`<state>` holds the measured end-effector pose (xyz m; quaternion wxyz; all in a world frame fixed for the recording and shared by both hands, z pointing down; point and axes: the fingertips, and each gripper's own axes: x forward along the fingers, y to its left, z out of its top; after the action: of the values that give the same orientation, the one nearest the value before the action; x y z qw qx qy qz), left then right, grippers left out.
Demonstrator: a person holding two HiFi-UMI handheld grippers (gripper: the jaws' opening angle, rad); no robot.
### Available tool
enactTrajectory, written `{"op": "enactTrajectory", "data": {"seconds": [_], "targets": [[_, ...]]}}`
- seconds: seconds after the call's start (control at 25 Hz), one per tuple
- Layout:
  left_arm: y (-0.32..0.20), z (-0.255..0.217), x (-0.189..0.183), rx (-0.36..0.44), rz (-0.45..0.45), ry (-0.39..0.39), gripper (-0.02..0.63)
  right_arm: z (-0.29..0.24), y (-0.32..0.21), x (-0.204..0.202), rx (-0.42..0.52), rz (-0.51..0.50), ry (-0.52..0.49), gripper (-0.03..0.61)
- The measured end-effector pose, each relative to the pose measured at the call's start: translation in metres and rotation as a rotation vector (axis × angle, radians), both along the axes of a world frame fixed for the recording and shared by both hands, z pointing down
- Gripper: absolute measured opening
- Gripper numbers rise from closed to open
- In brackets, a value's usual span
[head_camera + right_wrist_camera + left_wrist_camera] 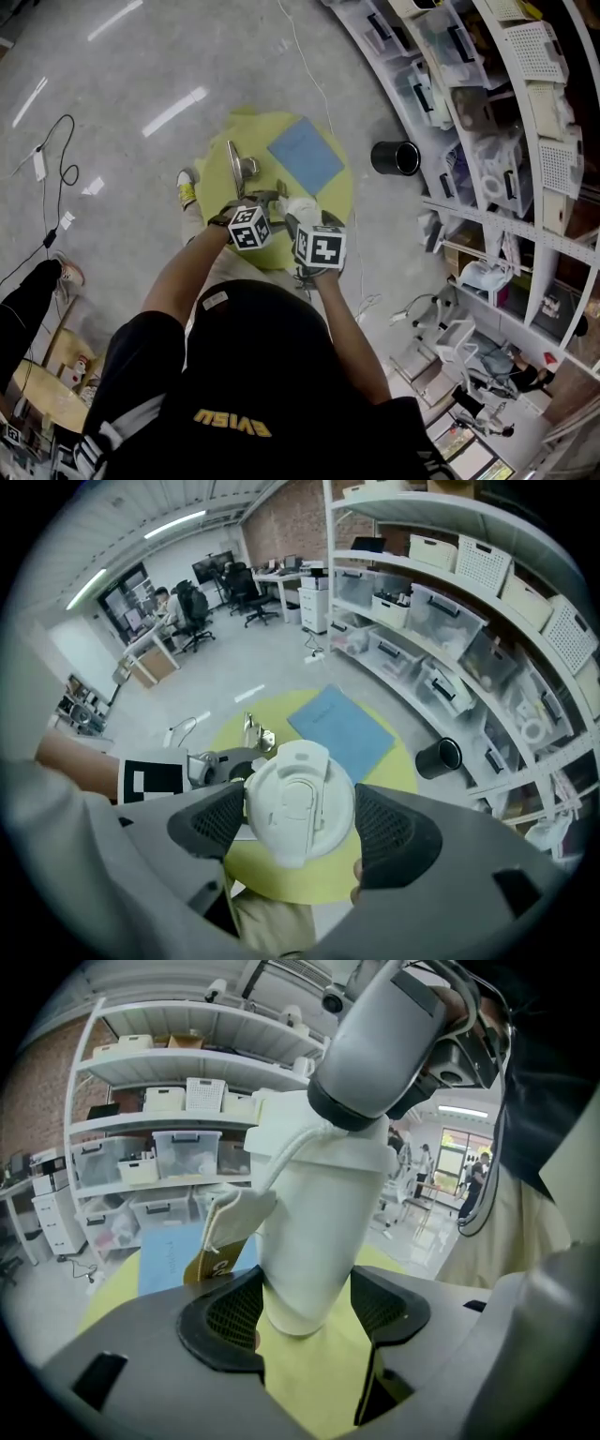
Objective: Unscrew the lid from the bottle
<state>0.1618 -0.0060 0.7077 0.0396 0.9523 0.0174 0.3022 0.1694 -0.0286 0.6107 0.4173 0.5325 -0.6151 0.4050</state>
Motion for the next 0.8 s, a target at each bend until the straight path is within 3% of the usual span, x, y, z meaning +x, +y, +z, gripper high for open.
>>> {"op": "enactTrajectory", "data": {"seconds": [0.44,0.8], "targets": [[-0.002,0.002,-0.005,0.012,0.018,-0.007,0.302,0.002,-0.001,-0.008,-0.013,-0.143,0.011,0.362],[0.003,0.004,-0.005,0.011,0.029,-0.008,0.301,0.003,0.004,-0.014,-0.047,-0.379,0.024,0.36]]}}
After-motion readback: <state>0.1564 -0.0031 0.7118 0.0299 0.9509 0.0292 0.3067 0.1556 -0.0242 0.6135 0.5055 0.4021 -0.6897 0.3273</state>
